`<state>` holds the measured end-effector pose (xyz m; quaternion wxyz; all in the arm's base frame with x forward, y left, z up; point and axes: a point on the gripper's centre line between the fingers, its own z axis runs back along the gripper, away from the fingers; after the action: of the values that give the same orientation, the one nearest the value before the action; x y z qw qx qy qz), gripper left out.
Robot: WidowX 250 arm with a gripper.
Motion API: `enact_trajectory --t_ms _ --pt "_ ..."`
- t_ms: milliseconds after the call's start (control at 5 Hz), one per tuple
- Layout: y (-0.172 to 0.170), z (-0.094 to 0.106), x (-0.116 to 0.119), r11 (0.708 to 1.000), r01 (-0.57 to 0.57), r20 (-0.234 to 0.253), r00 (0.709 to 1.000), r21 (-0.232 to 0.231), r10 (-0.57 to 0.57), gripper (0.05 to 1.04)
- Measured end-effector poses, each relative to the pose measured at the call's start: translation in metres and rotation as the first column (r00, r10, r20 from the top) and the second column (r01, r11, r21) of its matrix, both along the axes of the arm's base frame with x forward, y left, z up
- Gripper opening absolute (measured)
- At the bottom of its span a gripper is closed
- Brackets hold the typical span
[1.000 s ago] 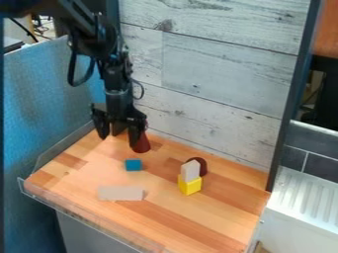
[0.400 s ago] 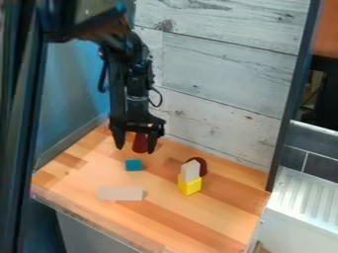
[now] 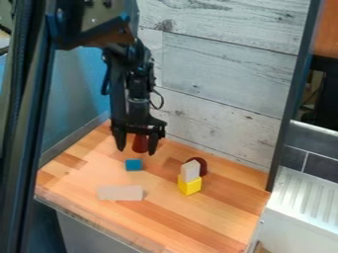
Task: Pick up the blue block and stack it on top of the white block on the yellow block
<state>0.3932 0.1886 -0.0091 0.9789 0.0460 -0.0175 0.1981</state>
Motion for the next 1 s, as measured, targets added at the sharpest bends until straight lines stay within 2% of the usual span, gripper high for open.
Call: enact_trajectory --t_ms 200,600,800,1000 --pt "-0.001 -0.01 -0.007 1.0 -0.002 -0.051 0.999 -0.012 0.001 1.0" --pt "-0.001 -0.019 -0.009 0.999 -0.018 -0.109 0.994 -0.029 0.015 1.0" --pt "0.0 -0.027 -0.011 0.999 -0.017 -0.142 0.99 -0.033 0.012 0.963" --pt "0.001 -0.026 -0.01 0.999 0.028 -0.145 0.989 -0.026 -0.031 0.634"
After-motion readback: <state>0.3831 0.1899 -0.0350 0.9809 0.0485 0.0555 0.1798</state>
